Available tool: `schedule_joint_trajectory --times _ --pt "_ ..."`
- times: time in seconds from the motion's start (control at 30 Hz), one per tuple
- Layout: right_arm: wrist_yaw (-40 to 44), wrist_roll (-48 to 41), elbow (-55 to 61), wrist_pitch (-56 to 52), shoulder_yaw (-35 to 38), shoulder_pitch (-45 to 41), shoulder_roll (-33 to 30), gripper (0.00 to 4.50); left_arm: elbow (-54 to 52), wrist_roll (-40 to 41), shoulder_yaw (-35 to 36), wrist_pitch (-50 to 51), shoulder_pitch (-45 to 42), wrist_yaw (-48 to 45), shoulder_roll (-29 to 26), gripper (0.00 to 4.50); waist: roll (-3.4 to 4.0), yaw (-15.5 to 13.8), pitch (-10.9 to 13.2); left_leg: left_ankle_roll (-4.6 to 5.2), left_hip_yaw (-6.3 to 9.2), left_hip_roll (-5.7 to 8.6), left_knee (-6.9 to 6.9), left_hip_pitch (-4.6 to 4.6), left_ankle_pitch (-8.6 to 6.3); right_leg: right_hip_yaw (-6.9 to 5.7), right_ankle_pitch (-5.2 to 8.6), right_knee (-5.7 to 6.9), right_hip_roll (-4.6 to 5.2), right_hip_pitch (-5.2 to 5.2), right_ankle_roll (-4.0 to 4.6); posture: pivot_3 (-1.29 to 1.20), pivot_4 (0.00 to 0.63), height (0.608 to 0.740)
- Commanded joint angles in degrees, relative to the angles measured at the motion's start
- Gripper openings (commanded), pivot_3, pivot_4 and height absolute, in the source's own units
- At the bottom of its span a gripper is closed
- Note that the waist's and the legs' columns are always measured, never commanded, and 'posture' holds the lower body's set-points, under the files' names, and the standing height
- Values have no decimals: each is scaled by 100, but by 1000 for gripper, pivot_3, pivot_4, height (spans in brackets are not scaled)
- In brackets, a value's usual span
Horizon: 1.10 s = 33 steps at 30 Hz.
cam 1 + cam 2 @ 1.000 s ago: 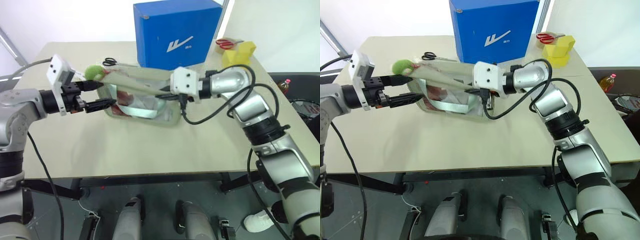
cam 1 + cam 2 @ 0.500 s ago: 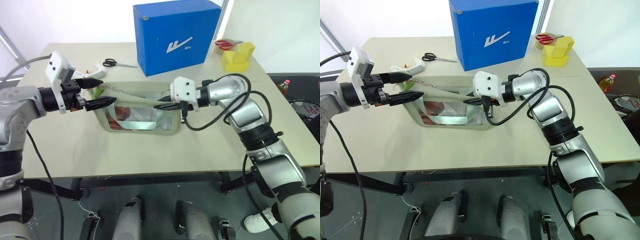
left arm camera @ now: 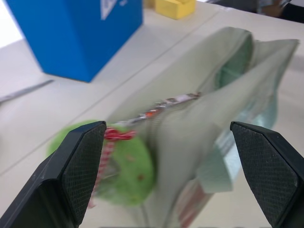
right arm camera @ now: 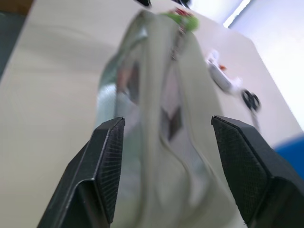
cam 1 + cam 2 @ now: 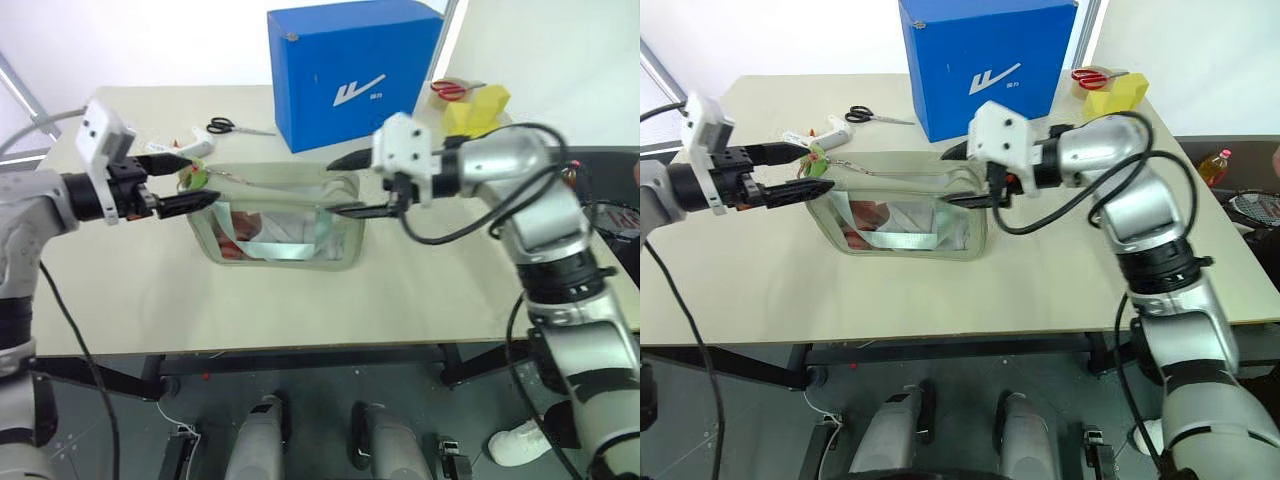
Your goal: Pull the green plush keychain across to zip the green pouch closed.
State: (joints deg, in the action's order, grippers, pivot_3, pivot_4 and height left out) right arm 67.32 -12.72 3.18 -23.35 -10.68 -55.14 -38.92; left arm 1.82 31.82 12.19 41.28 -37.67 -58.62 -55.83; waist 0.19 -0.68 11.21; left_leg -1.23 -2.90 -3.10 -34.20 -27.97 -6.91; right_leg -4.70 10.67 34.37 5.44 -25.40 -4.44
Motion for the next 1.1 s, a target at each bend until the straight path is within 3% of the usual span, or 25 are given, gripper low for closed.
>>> schedule_joint_trajectory --times 0.03,0.33,0.43,0.57,0.6,0.97,1.07,1.1 --pt "-118 -63 302 -48 61 322 26 3103 318 -136 252 -281 -73 -75 -249 4500 -3 2 -3 0 0 -1 3 3 0 0 0 -2 0 1 0 0 150 740" --pt "-429 204 -189 248 -183 308 595 3103 895 -334 -29 -565 -328 -303 -173 4500 -2 -12 -2 0 -10 -3 6 3 0 4 -2 -2 0 -1 2 0 150 740" --pt "-314 174 -194 261 -180 344 592 2241 940 -458 -132 -683 -310 -268 -63 4500 -3 -14 -3 0 -11 -2 3 2 0 4 -2 -4 0 3 2 0 150 740" --pt "-298 135 -44 192 -164 443 612 205 1044 -673 -242 -919 -239 -148 134 4500 -3 2 -3 0 -11 -3 3 3 0 4 -2 -1 0 2 2 0 150 740" --pt "-297 122 19 165 -172 471 621 56 1097 -744 -281 -998 -233 -119 202 4500 -3 3 -3 0 -11 -3 3 4 0 4 -2 0 0 2 2 0 150 740" --pt "-388 181 119 116 -209 482 694 56 1503 -1213 -535 -1529 -377 -255 355 4500 -4 4 -4 1 -11 -3 4 14 0 4 -2 3 -1 7 2 0 150 740" --pt "-407 187 113 100 -217 468 714 0 1533 -1166 -493 -1506 -462 -312 354 3652 -4 3 -4 1 -12 -4 4 13 0 4 -2 2 -1 7 2 0 150 740" --pt "-417 190 109 98 -216 463 719 0 1482 -1114 -470 -1462 -492 -364 336 3125 -4 4 -4 1 -12 -4 4 13 0 4 -2 3 -1 7 2 0 150 740"
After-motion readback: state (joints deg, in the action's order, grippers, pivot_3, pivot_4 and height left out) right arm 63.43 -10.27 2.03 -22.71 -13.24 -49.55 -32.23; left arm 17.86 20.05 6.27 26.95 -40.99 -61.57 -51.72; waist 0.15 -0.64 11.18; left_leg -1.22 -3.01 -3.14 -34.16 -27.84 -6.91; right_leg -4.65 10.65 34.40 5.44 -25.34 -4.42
